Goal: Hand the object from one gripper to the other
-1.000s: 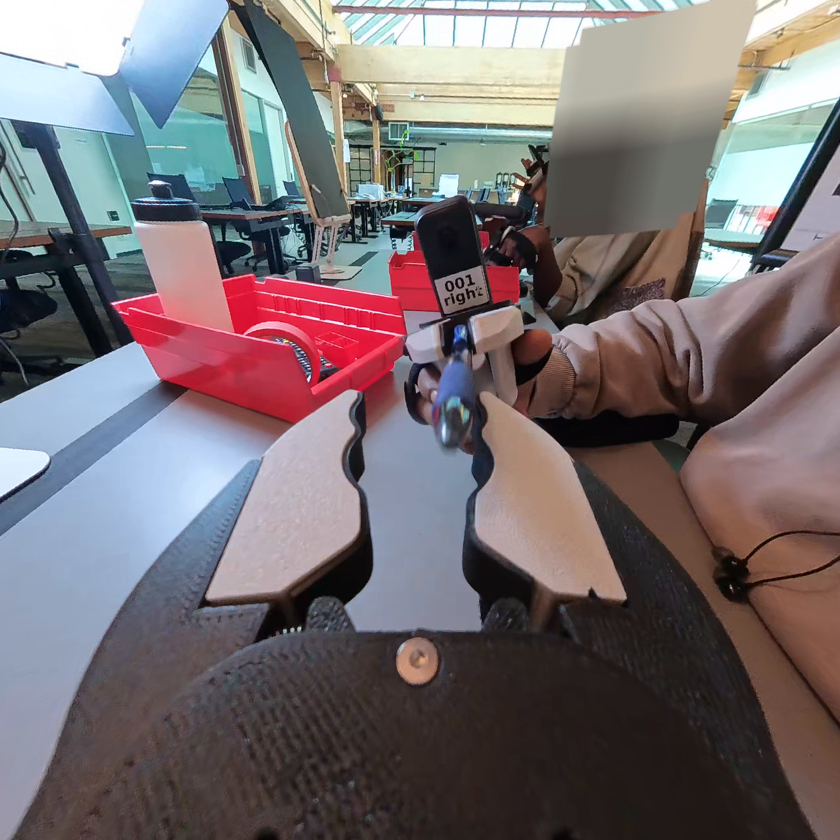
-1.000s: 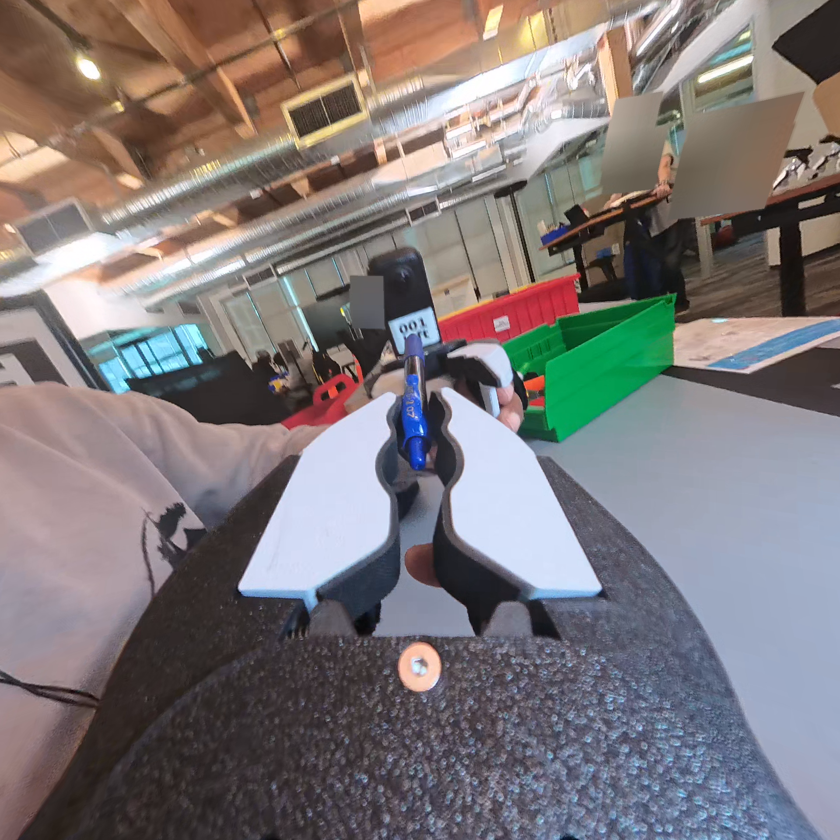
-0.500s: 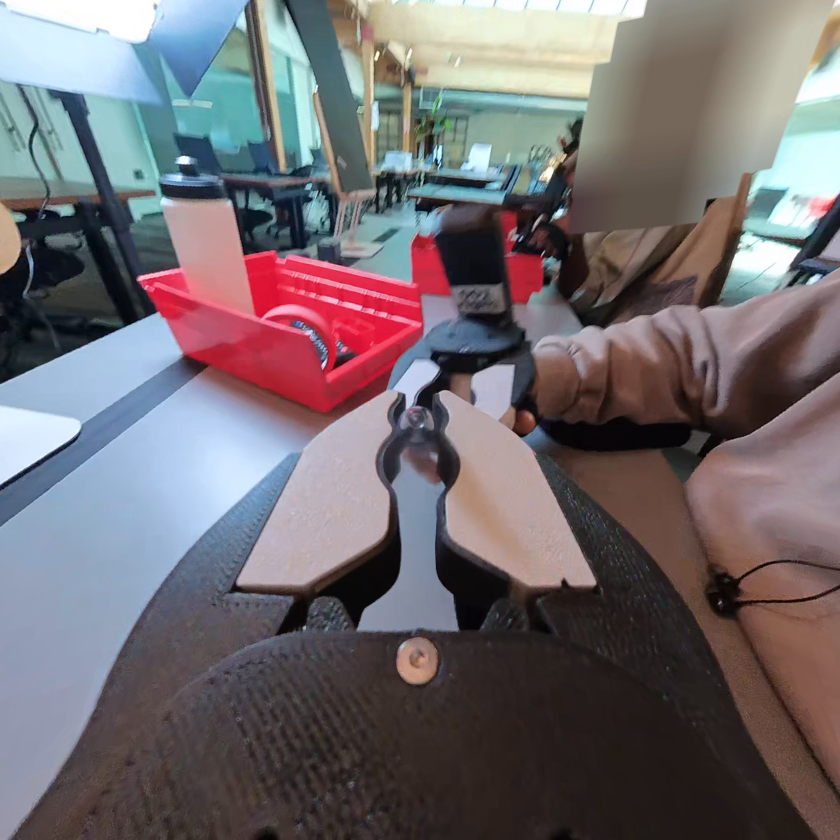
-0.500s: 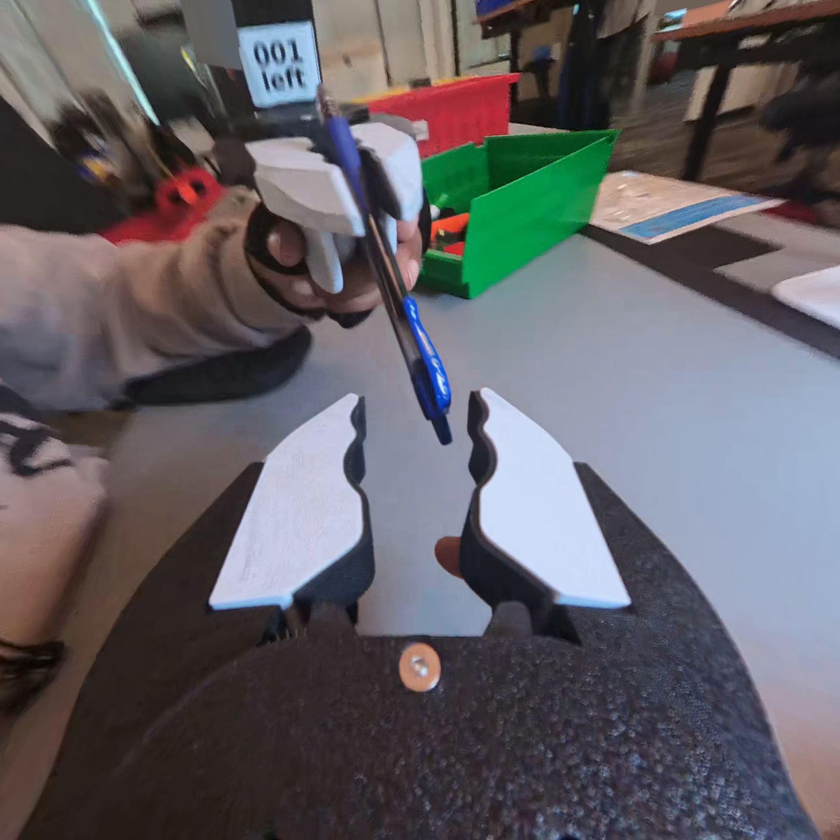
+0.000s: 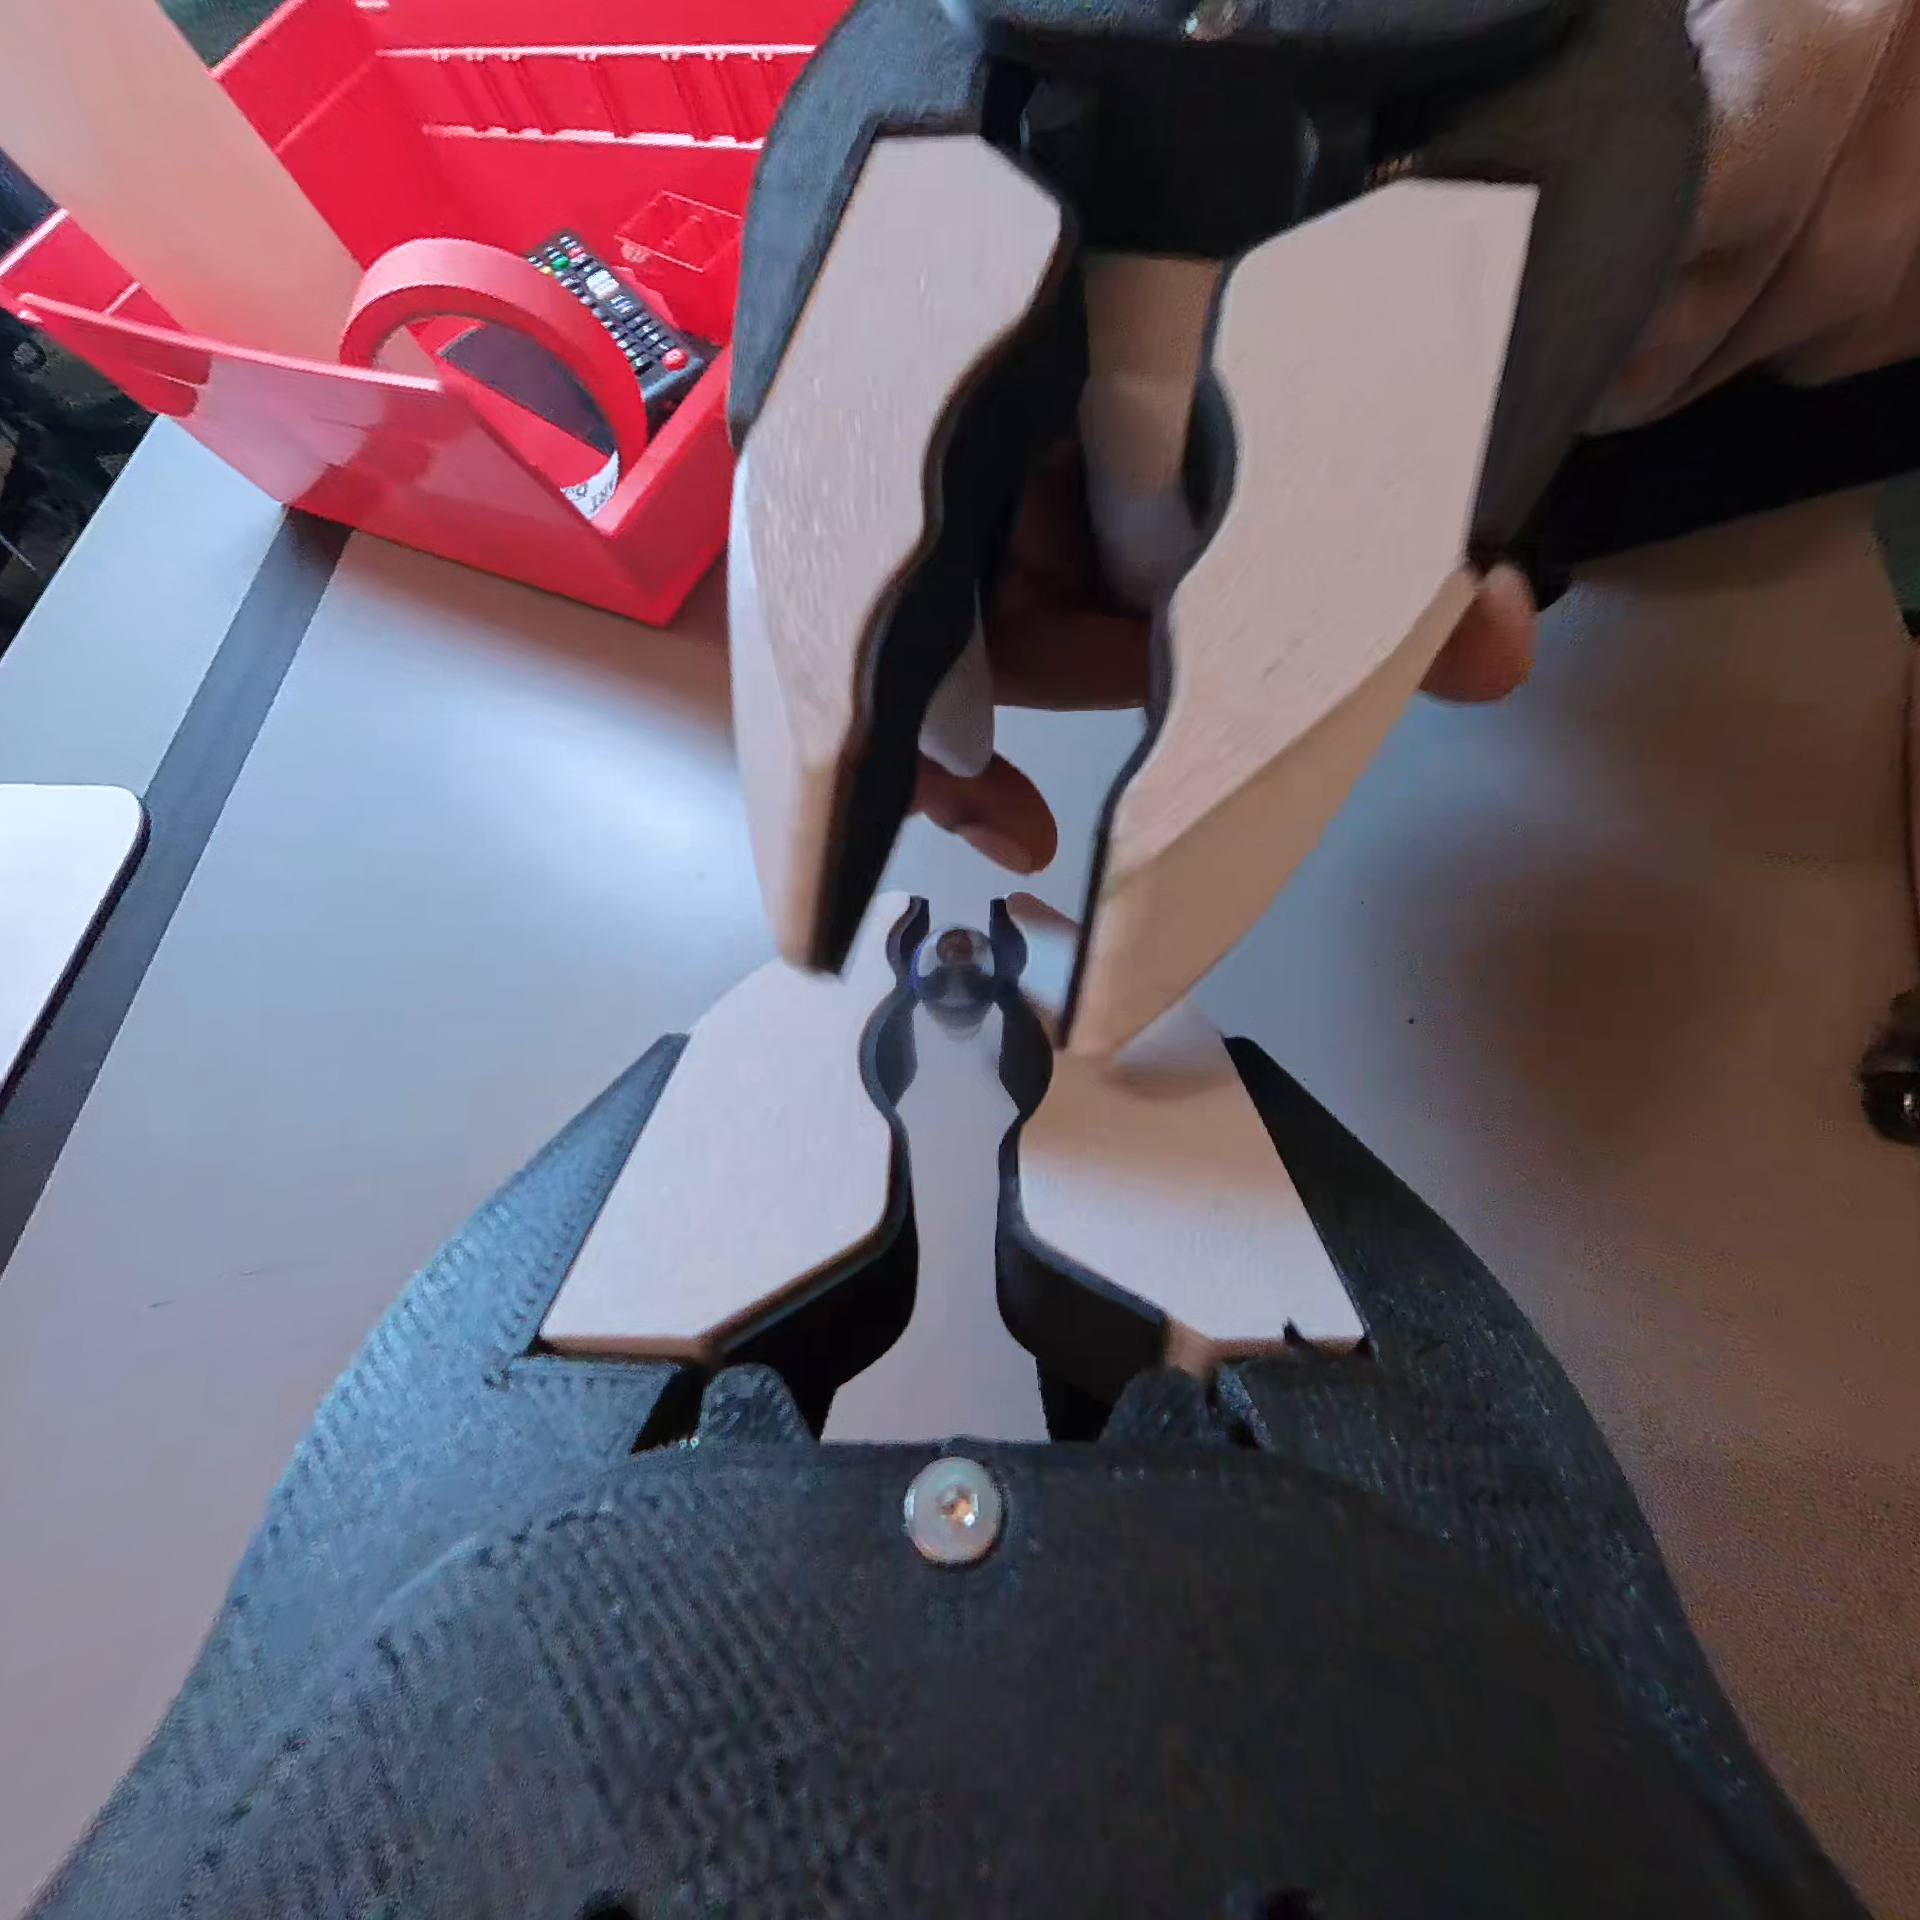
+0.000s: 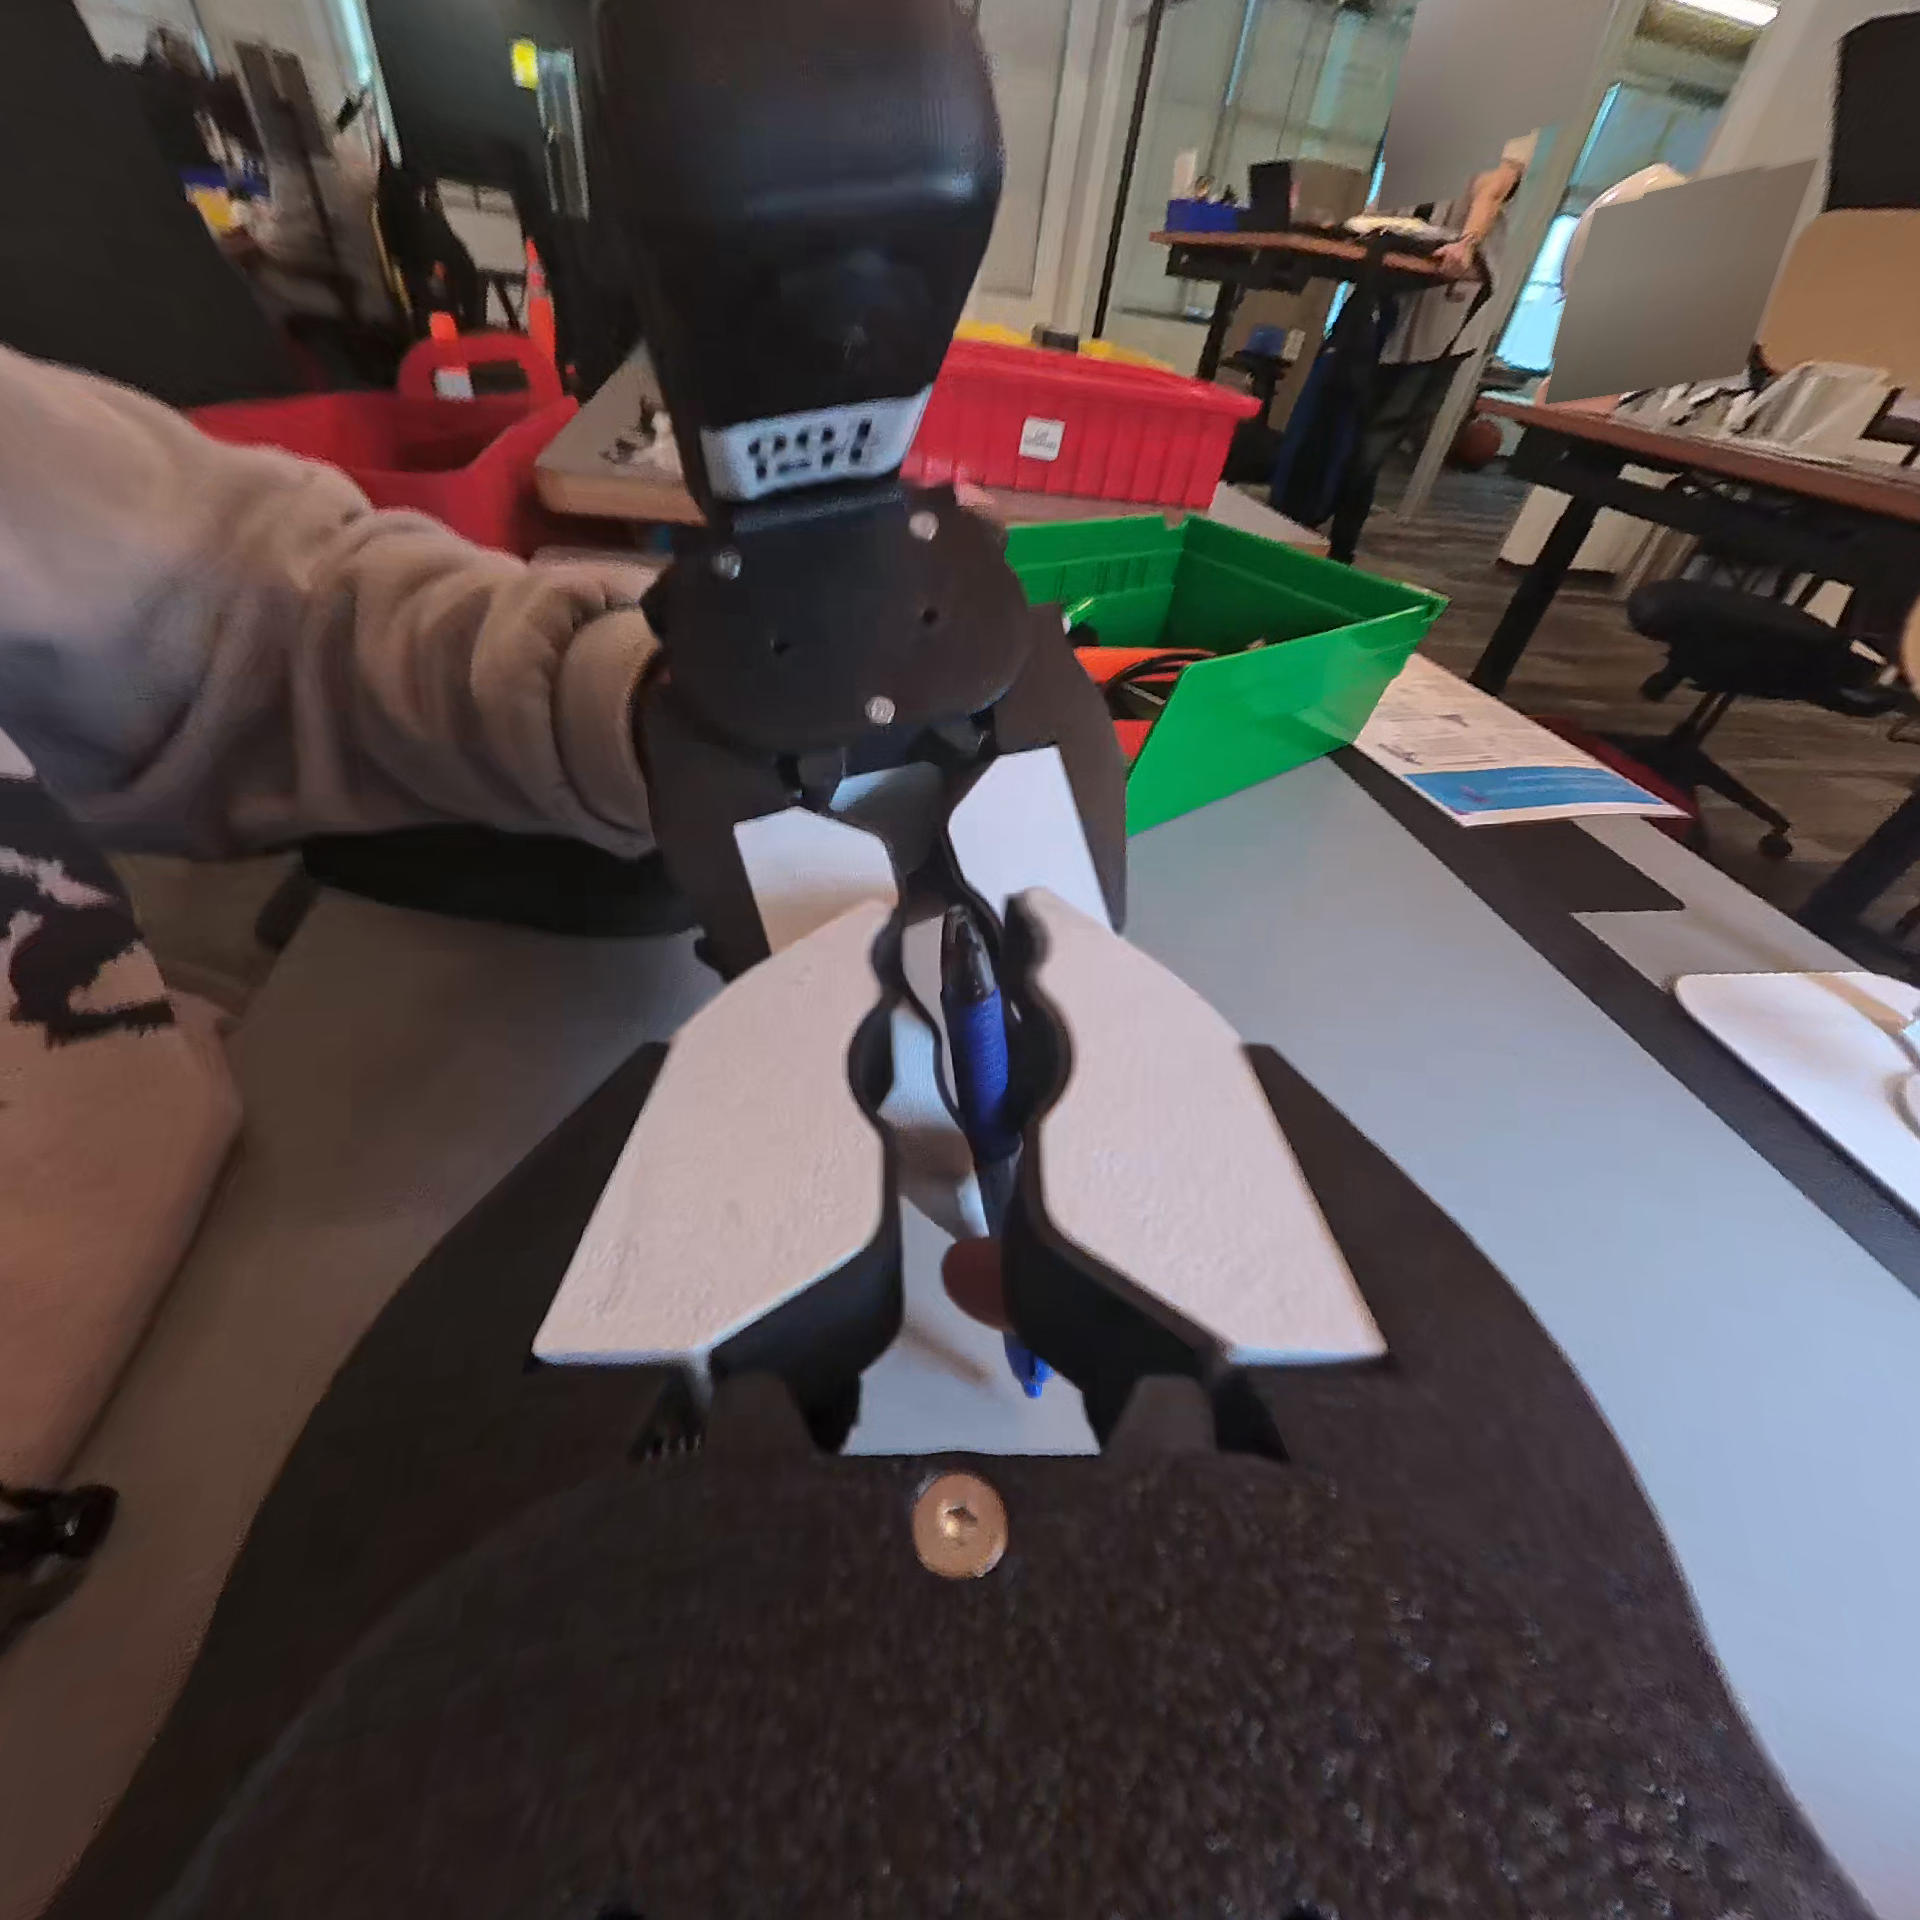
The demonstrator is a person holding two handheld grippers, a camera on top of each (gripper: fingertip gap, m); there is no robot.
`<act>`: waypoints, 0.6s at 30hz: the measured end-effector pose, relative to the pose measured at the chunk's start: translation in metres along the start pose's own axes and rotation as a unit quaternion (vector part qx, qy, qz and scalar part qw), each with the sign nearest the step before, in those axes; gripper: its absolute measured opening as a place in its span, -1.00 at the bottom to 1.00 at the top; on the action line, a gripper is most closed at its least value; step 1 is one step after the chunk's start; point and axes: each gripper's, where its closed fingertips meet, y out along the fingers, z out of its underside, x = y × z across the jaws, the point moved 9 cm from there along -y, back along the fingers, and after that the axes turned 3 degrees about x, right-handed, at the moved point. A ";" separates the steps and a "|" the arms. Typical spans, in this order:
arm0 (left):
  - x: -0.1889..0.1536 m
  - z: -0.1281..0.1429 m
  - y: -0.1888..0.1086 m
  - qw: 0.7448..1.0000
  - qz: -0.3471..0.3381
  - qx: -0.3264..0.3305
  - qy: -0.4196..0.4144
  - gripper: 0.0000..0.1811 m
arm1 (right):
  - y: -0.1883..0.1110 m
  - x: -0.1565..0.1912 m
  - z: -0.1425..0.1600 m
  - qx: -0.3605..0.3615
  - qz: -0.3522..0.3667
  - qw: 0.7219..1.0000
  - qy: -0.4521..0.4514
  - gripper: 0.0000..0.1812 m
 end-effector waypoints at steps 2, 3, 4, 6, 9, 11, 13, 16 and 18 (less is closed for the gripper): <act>-0.003 -0.002 -0.002 1.000 -0.005 -0.001 0.014 -0.87 | -0.002 0.001 -0.001 0.010 0.006 1.000 -0.024 -0.91; -0.001 -0.002 -0.005 1.000 -0.008 -0.019 0.016 -0.87 | -0.006 -0.002 -0.005 0.004 0.008 1.000 -0.016 -0.91; 0.002 -0.003 -0.010 0.999 -0.008 -0.052 0.013 -0.87 | -0.012 -0.006 -0.010 -0.017 0.009 1.000 0.004 -0.92; 0.011 -0.003 -0.025 0.992 -0.016 -0.126 0.000 -0.78 | -0.028 -0.017 -0.019 -0.083 0.018 0.995 0.051 -0.91; 0.023 0.003 -0.036 0.984 0.022 -0.175 -0.038 -0.53 | -0.054 -0.033 -0.027 -0.167 0.012 0.980 0.104 -0.92; 0.029 0.011 -0.030 0.980 0.062 -0.172 -0.076 -0.45 | -0.067 -0.041 -0.029 -0.232 -0.002 0.962 0.146 -0.92; 0.030 0.018 -0.018 0.972 0.105 -0.176 -0.113 -0.42 | -0.075 -0.047 -0.028 -0.280 -0.014 0.943 0.179 -0.92; 0.023 0.023 0.004 0.950 0.175 -0.180 -0.185 -0.44 | -0.077 -0.045 -0.029 -0.293 0.005 0.944 0.153 -0.92; 0.020 0.022 0.013 0.919 0.233 -0.196 -0.251 -0.47 | -0.076 -0.037 -0.033 -0.289 0.014 0.951 0.112 -0.92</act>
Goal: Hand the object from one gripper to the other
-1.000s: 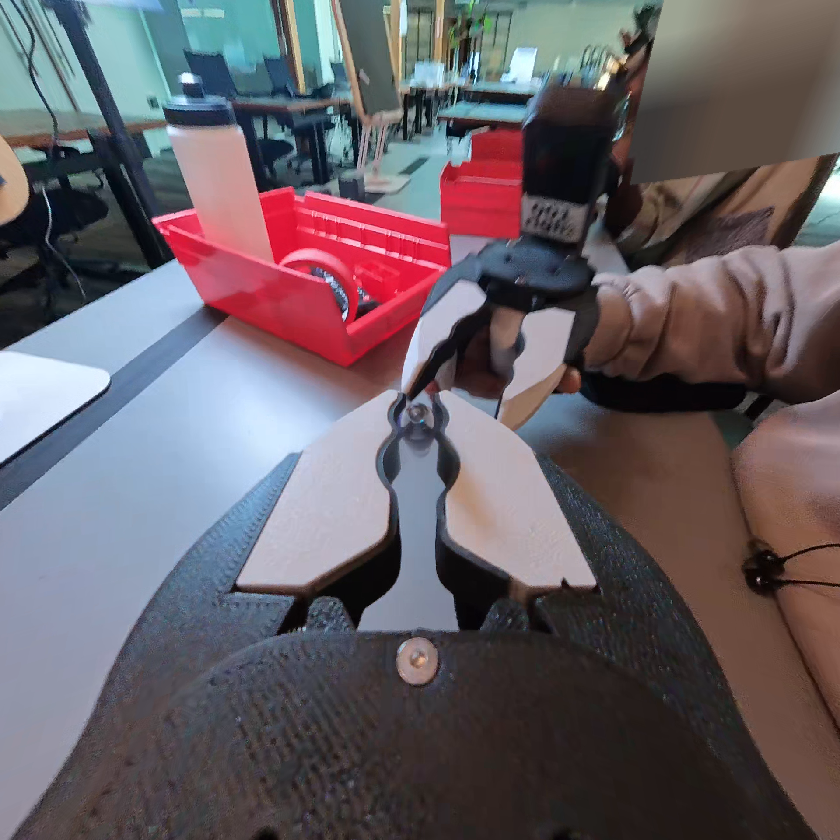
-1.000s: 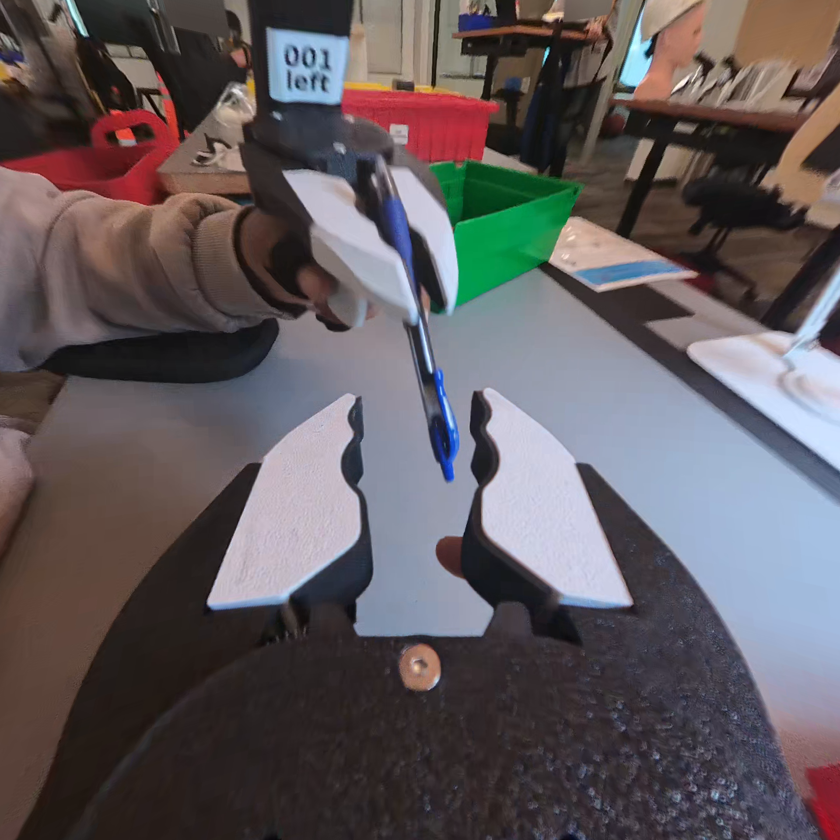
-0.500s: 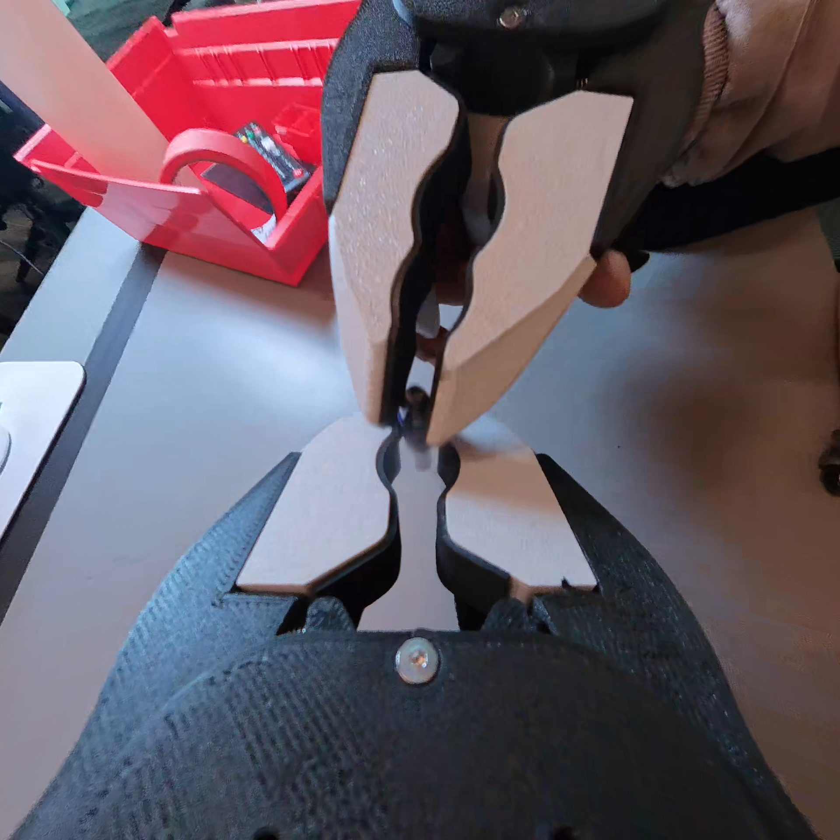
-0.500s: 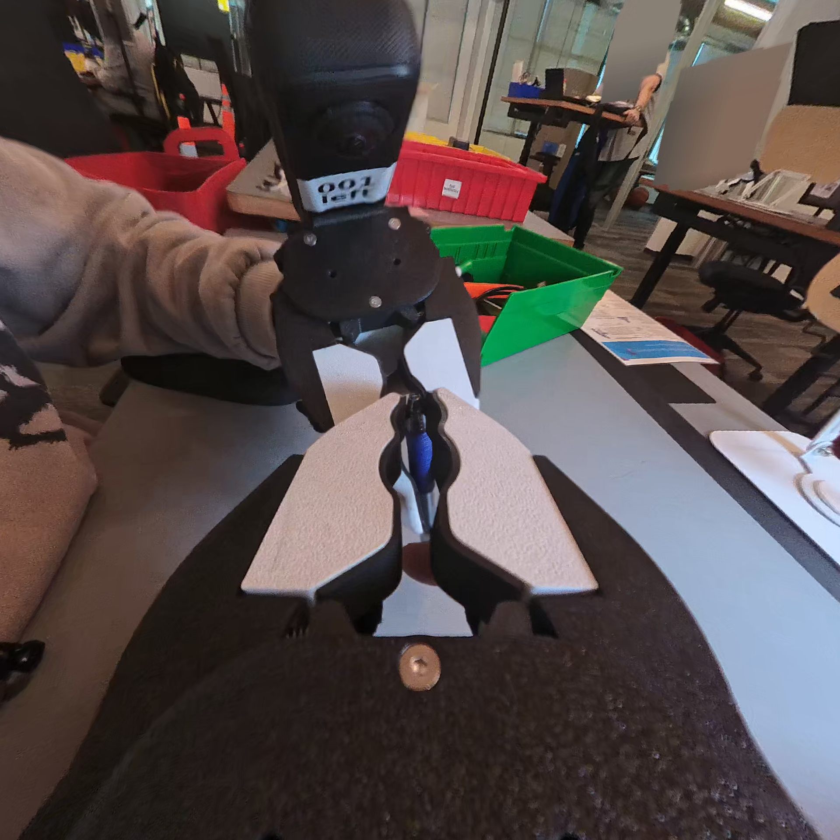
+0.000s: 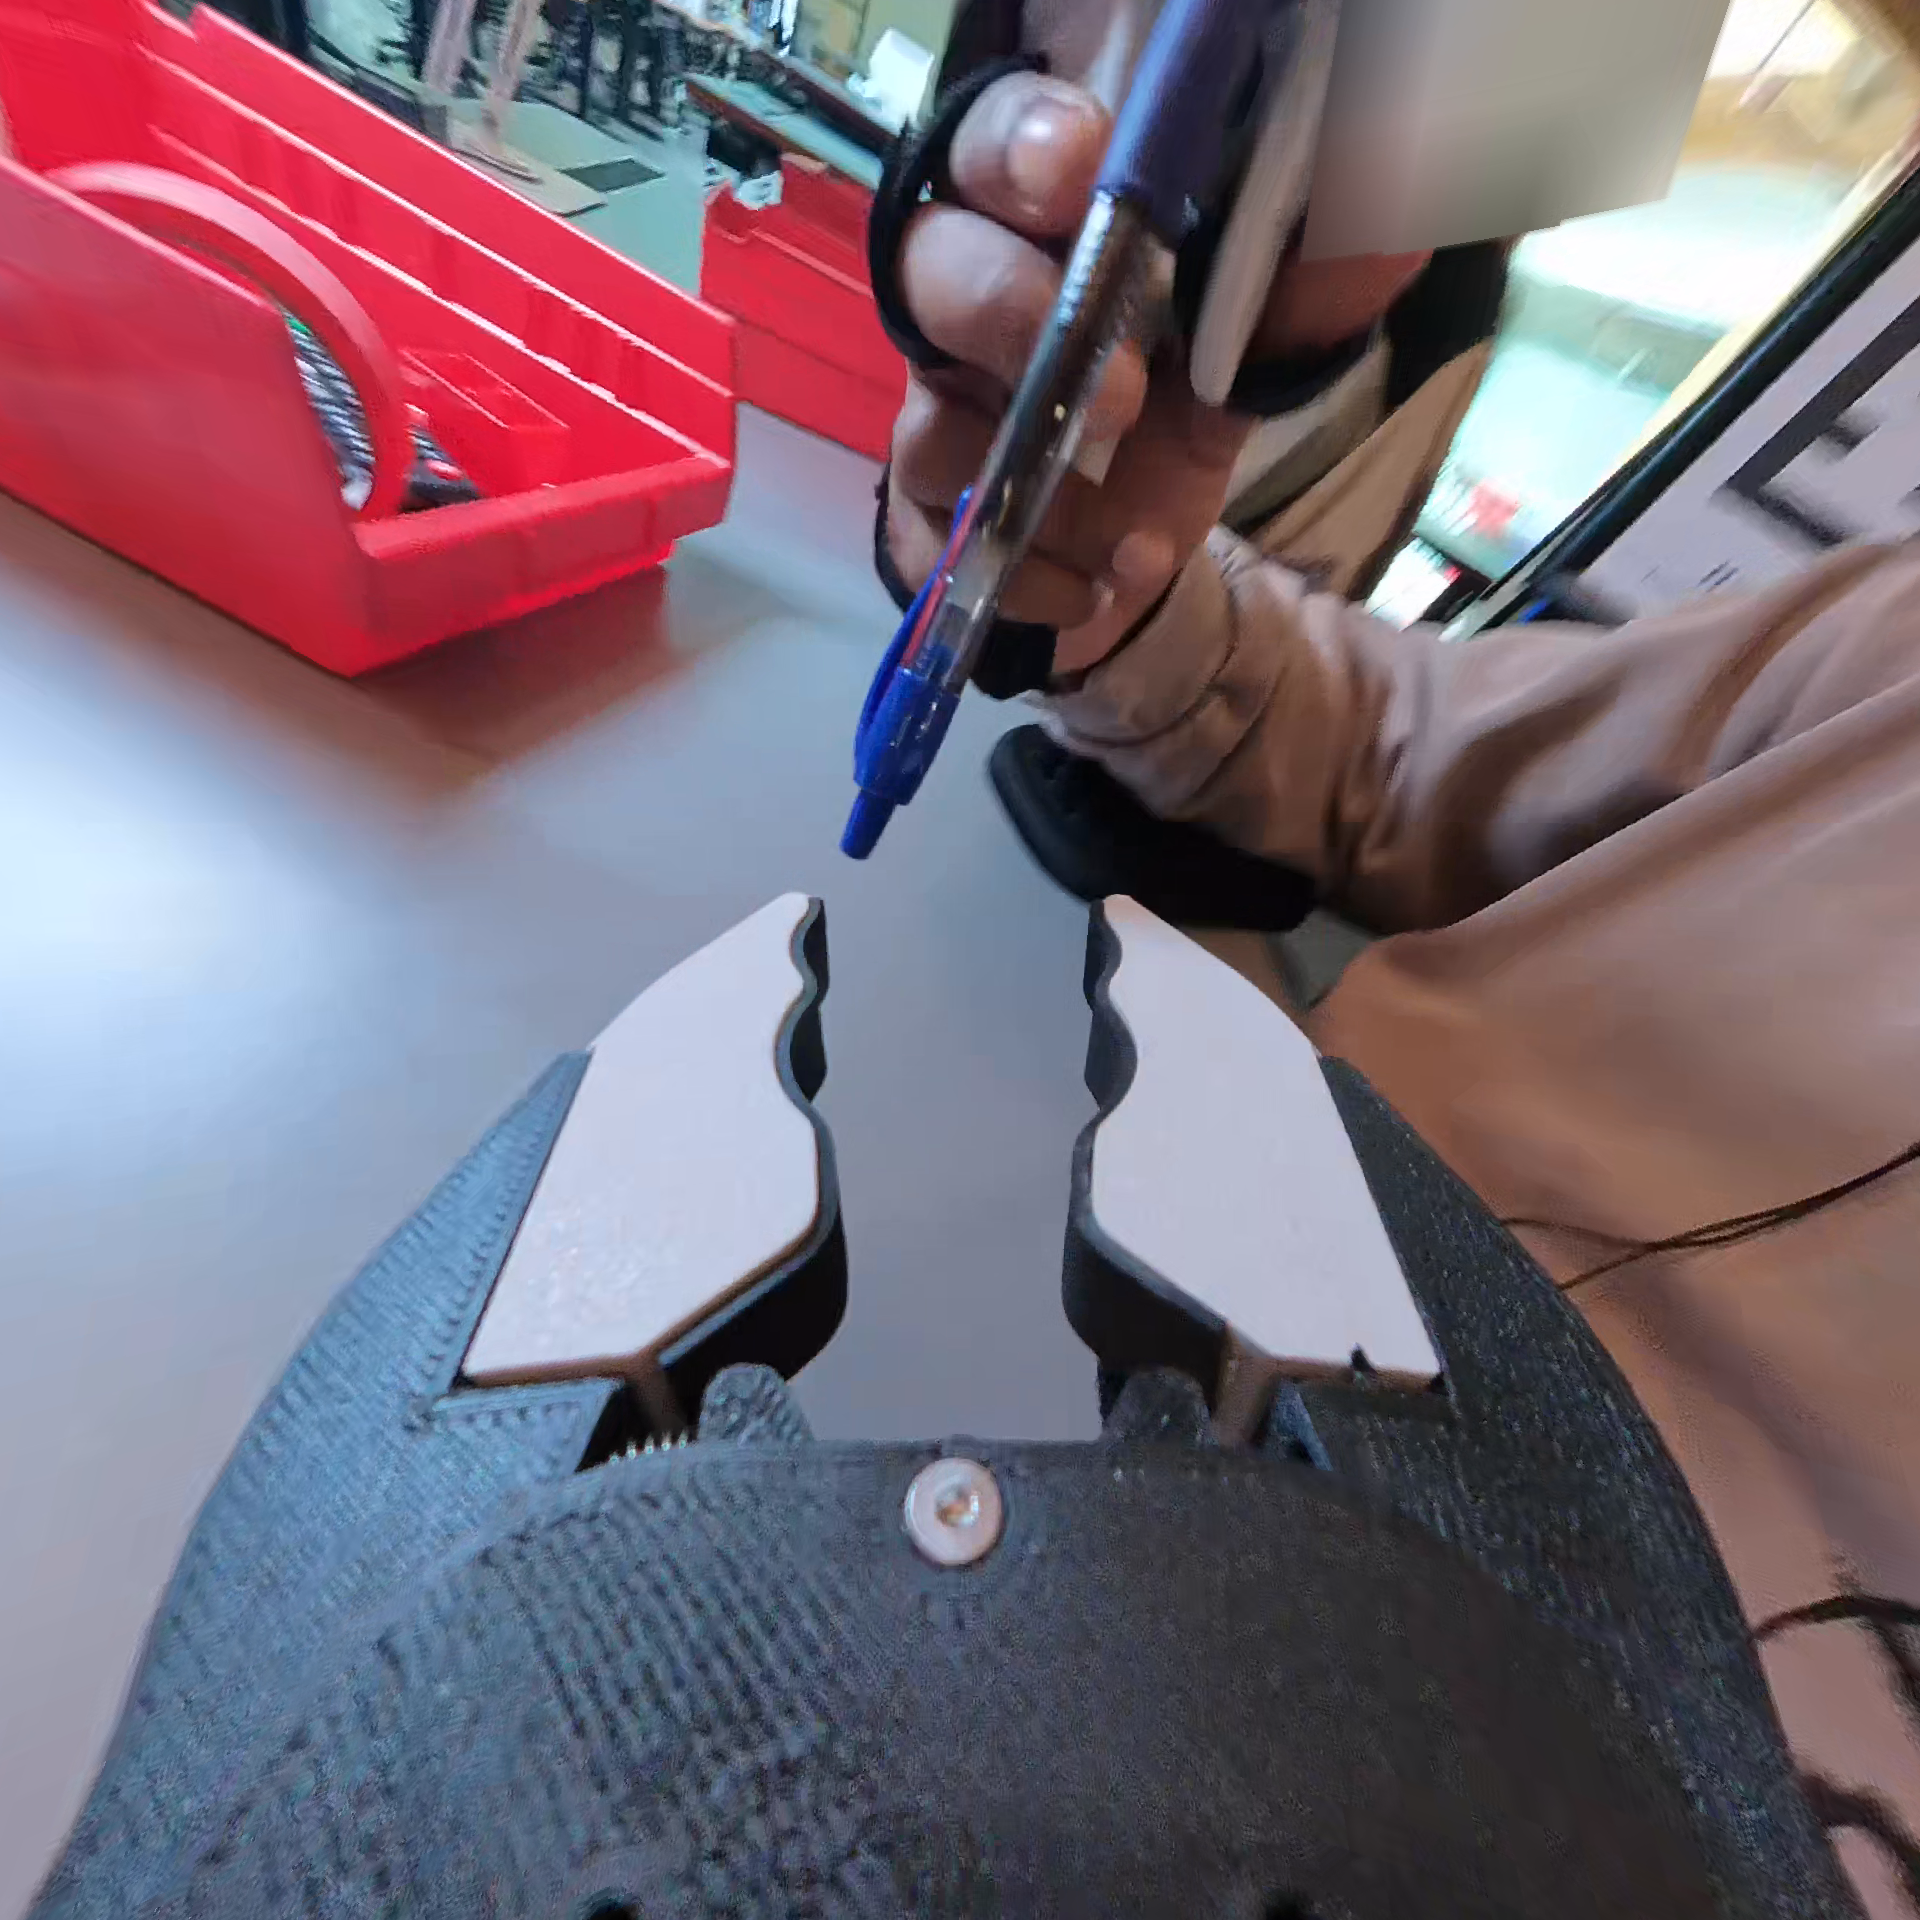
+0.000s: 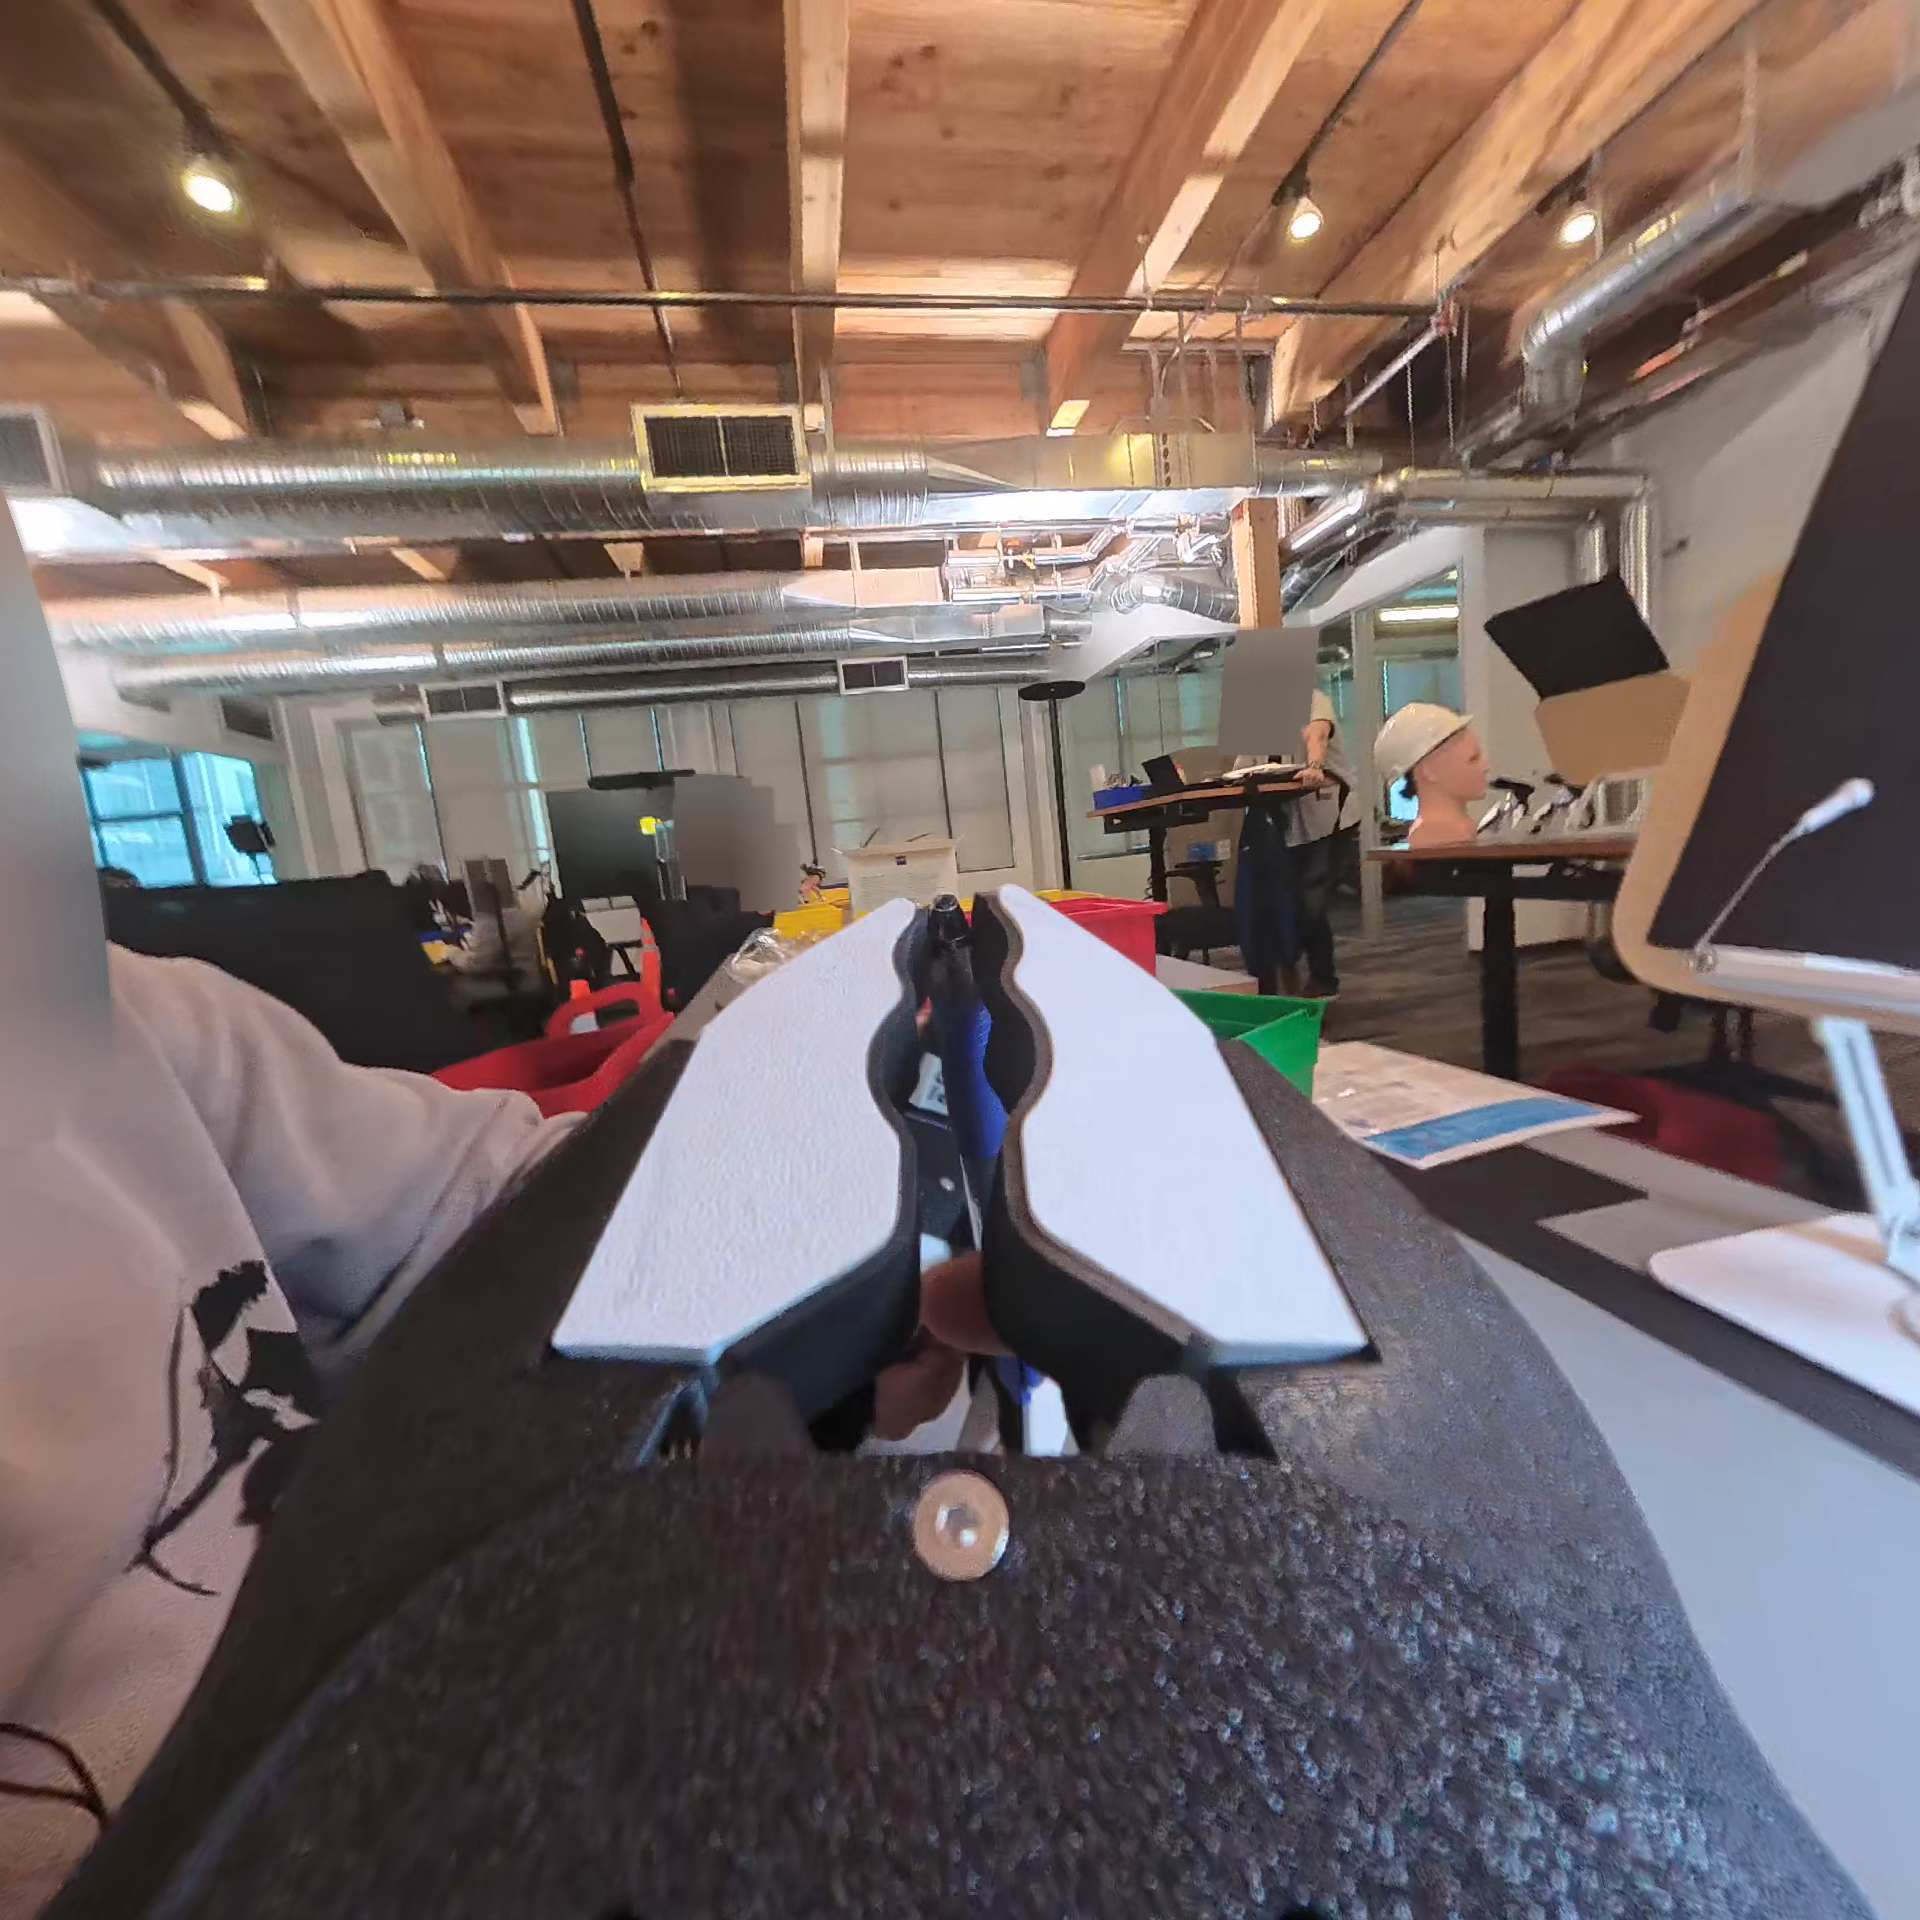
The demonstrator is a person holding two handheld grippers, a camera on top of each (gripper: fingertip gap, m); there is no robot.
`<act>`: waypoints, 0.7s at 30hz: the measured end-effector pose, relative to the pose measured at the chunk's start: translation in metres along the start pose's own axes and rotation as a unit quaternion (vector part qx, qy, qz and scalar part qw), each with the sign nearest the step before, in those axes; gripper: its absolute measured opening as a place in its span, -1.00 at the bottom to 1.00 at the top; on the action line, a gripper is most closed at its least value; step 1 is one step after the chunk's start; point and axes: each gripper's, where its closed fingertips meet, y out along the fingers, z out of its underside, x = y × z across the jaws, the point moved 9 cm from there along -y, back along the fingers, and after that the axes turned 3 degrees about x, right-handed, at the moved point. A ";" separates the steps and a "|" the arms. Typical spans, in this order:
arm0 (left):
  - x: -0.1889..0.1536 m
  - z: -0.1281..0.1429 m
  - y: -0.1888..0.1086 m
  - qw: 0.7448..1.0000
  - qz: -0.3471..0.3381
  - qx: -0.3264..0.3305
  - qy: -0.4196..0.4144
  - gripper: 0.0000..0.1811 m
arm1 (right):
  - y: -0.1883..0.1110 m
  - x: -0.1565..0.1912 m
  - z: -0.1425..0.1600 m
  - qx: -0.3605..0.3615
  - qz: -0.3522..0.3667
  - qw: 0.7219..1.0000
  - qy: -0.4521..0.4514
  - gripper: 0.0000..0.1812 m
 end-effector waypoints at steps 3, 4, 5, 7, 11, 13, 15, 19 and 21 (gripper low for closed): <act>0.005 -0.001 0.004 0.966 0.149 -0.101 -0.185 -0.51 | 0.007 0.018 -0.002 0.000 -0.015 0.998 -0.057 -0.92; 0.007 -0.001 0.004 0.941 0.196 -0.134 -0.242 -0.52 | 0.009 0.024 -0.002 0.001 -0.017 0.997 -0.081 -0.92; 0.009 0.000 0.004 0.923 0.223 -0.156 -0.272 -0.53 | 0.010 0.031 -0.003 0.001 -0.016 0.994 -0.109 -0.92; 0.004 -0.001 0.004 0.919 0.236 -0.171 -0.265 -0.51 | 0.014 0.043 -0.002 0.013 -0.014 0.984 -0.175 -0.92; -0.009 -0.016 -0.001 0.905 0.246 -0.230 -0.261 -0.51 | 0.022 0.067 0.008 0.062 -0.024 0.945 -0.321 -0.91; -0.008 -0.014 0.000 0.902 0.237 -0.230 -0.276 -0.53 | 0.028 0.079 0.021 0.100 -0.032 0.908 -0.407 -0.92; -0.005 -0.011 0.002 0.899 0.230 -0.229 -0.294 -0.53 | 0.032 0.088 0.040 0.150 -0.046 0.850 -0.502 -0.92; 0.004 -0.007 0.000 0.905 0.198 -0.221 -0.303 -0.60 | 0.034 0.092 0.087 0.243 -0.081 0.735 -0.627 -0.91; 0.007 -0.004 -0.002 0.914 0.176 -0.207 -0.301 -0.73 | 0.035 0.088 0.107 0.271 -0.095 0.702 -0.652 -0.90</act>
